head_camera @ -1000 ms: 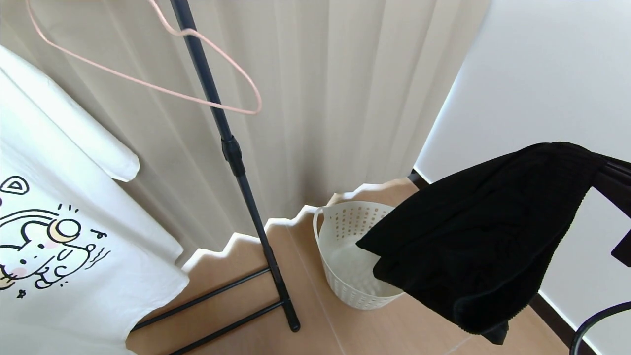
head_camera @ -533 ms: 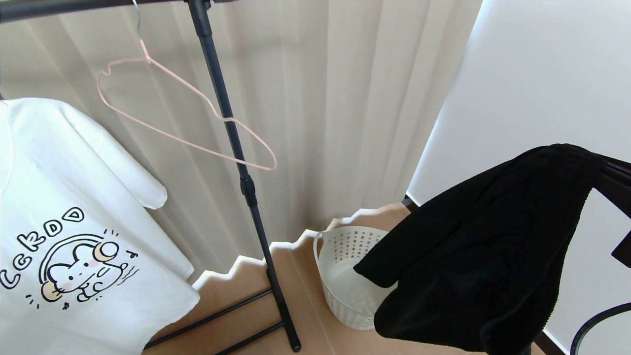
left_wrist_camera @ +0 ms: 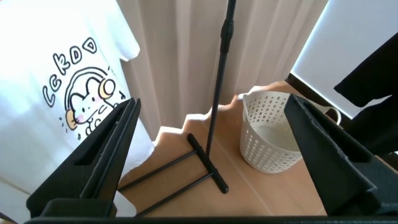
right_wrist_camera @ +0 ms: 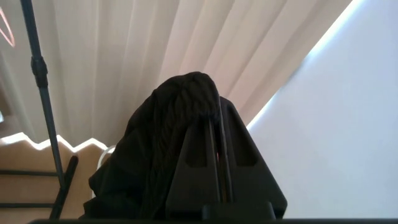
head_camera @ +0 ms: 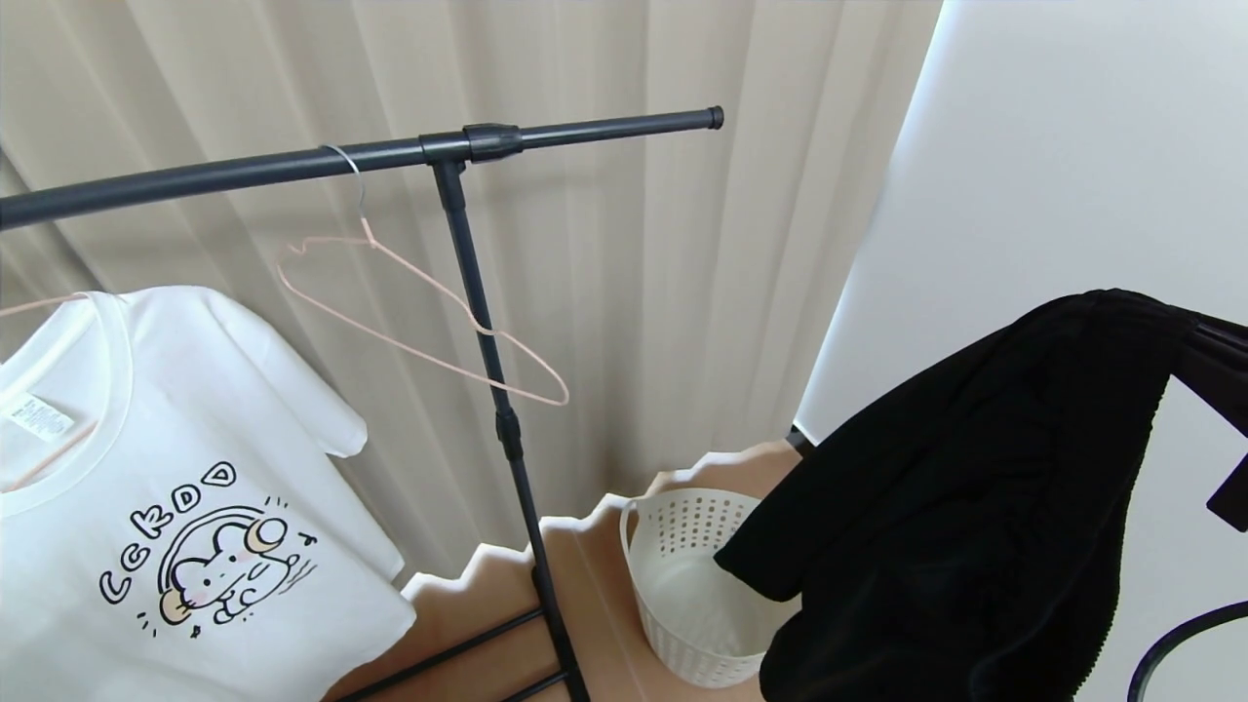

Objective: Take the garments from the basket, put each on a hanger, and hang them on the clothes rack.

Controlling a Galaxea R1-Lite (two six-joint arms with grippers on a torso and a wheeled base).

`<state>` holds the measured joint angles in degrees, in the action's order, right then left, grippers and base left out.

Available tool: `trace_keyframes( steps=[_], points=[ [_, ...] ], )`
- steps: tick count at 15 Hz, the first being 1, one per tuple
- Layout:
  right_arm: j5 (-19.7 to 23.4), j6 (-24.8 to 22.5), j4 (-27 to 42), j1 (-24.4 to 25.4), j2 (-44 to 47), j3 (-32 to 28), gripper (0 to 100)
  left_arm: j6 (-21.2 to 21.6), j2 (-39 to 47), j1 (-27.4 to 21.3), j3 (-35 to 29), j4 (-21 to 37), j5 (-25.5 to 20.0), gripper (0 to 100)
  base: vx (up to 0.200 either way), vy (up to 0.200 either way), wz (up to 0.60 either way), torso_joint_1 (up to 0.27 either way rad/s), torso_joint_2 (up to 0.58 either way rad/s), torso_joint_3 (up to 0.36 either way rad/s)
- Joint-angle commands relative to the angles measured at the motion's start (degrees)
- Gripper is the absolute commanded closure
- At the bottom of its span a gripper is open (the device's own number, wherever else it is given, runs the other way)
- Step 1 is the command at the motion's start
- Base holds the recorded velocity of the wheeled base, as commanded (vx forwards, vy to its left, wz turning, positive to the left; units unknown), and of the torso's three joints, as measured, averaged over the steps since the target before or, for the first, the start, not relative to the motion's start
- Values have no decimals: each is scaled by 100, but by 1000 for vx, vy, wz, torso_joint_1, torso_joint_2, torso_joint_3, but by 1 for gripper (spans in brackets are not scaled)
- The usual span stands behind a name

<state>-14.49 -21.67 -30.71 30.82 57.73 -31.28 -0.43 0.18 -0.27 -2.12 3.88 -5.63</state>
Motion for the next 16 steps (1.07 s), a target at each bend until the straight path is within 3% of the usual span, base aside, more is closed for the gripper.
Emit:
trace_keyframes(
  steps=[1, 5, 16],
  points=[
    [-1, -3, -5, 3, 19, 8, 100, -1, 8, 0, 1, -1, 1, 0, 0, 0, 0, 246, -608, -344],
    [-1, -3, -5, 3, 10, 8, 100, -1, 8, 0, 1, -1, 1, 0, 0, 0, 0, 189, -441, -240],
    [17, -12, -14, 3, 1, 52, 100, 8, 8, 0, 1, -1, 1, 0, 0, 0, 0, 167, -365, -104]
  ],
)
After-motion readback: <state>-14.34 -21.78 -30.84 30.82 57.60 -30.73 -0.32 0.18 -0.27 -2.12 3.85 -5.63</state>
